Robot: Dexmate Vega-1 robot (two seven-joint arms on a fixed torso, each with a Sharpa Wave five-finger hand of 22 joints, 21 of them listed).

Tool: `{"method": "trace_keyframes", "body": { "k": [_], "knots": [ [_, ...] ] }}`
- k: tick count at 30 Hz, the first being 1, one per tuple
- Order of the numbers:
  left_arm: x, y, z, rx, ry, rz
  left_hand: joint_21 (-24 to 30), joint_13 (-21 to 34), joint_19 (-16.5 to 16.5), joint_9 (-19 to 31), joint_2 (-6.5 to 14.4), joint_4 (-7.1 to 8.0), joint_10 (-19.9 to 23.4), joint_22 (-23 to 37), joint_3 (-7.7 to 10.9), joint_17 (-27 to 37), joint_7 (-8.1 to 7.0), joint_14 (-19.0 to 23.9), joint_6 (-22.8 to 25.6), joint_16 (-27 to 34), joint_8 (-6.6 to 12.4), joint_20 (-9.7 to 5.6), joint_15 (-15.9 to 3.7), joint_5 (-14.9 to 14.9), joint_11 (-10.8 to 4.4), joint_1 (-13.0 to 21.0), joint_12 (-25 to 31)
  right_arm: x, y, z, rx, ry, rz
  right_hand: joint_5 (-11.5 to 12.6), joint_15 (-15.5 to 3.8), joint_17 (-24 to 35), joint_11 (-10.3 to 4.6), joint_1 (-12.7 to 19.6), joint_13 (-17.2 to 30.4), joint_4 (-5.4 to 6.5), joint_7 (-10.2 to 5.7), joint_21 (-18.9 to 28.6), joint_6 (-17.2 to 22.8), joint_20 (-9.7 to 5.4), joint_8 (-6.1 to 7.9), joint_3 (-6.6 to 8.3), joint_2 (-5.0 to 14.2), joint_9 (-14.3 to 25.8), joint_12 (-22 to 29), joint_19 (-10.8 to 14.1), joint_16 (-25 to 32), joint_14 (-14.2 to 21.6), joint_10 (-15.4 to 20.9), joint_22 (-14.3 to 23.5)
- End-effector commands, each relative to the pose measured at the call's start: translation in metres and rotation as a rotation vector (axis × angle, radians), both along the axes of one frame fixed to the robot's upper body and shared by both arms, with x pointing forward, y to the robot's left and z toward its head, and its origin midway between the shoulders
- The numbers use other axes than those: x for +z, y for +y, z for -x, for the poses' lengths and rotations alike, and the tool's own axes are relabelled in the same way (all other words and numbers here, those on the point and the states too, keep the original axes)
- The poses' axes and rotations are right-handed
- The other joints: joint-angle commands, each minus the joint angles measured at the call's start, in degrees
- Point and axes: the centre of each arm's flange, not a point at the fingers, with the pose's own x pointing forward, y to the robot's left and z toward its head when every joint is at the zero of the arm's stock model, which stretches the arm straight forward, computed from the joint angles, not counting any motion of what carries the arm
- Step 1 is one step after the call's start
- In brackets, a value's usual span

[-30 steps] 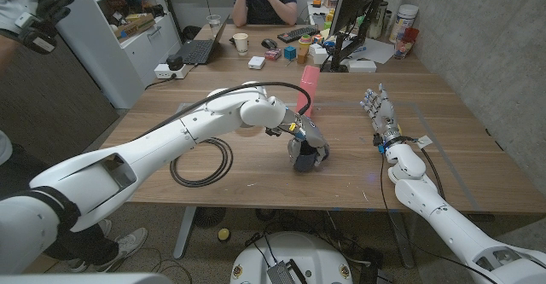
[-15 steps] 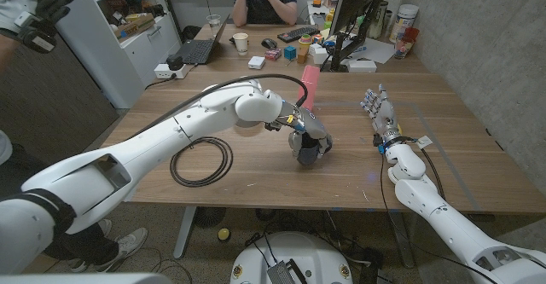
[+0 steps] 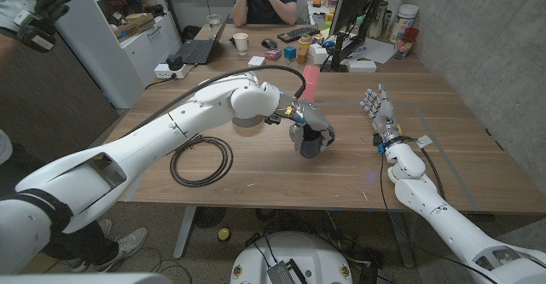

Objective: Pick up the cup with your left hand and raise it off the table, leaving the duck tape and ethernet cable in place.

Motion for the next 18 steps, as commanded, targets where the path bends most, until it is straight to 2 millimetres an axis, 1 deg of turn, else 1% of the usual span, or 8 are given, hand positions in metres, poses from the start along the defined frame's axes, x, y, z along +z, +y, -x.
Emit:
{"method": "trace_keyframes", "body": {
  "k": [1, 4, 7, 18],
  "knots": [
    [0.016, 0.001, 0.011, -0.009, -0.027, 0.029, 0.3, 0.2, 15.3, 0.1, 12.8, 0.64, 0.7, 0.0, 0.56, 0.3, 4.12, 2.1, 4.8, 0.2, -0.12, -23.09, -10.18, -0.2, 0.02, 12.0, 0.3, 0.002, 0.000, 0.001, 0.002, -0.008, 0.000, 0.6, 0.50, 0.2, -0.17, 0.0, 0.2, -0.16, -0.27, -0.2, 0.3, -0.25, 0.40, -0.15, -0.32, 0.2, 0.1, -0.1, 0.1, -0.2, 0.4, 0.1],
    [0.020, 0.002, 0.014, -0.011, -0.033, 0.038, 0.3, 0.2, 14.9, 0.1, 12.9, 0.70, 0.8, 0.0, 0.58, 0.3, 4.25, 2.2, 5.1, 0.1, -0.19, -22.94, -10.08, -0.2, 0.09, 12.0, 0.3, 0.002, 0.000, 0.001, 0.002, -0.009, -0.001, 0.6, 0.53, 0.2, -0.12, 0.0, 0.2, -0.18, -0.22, -0.2, 0.3, -0.22, 0.40, -0.16, -0.31, 0.2, 0.1, -0.1, 0.1, -0.2, 0.4, 0.1],
    [0.025, 0.002, 0.017, -0.014, -0.041, 0.051, 0.3, 0.2, 14.7, 0.1, 13.1, 0.73, 1.0, 0.0, 0.62, 0.4, 4.05, 2.3, 5.1, 0.0, -0.37, -22.88, -10.00, -0.2, 0.30, 12.0, 0.3, 0.002, -0.001, 0.001, 0.002, -0.010, 0.000, 0.6, 0.58, 0.2, -0.08, 0.0, 0.2, -0.20, -0.23, -0.2, 0.3, -0.23, 0.40, -0.17, -0.30, 0.2, 0.1, -0.2, 0.1, -0.2, 0.4, 0.1],
    [0.041, 0.004, 0.029, -0.042, -0.077, 0.106, 0.7, 0.2, 14.8, 0.1, 13.5, 0.86, 2.1, 0.1, 0.73, 0.5, 3.93, 3.0, 5.4, 0.0, -0.82, -22.72, -9.59, -0.2, 0.70, 11.9, 0.5, 0.001, -0.001, 0.004, -0.001, -0.012, -0.002, 0.7, 0.66, 0.1, 0.11, 0.1, 0.2, -0.27, 0.06, -0.2, 0.3, -0.21, 0.39, -0.19, -0.23, 0.2, 0.1, -0.2, 0.1, -0.1, 0.4, 0.1]
  ]
}}
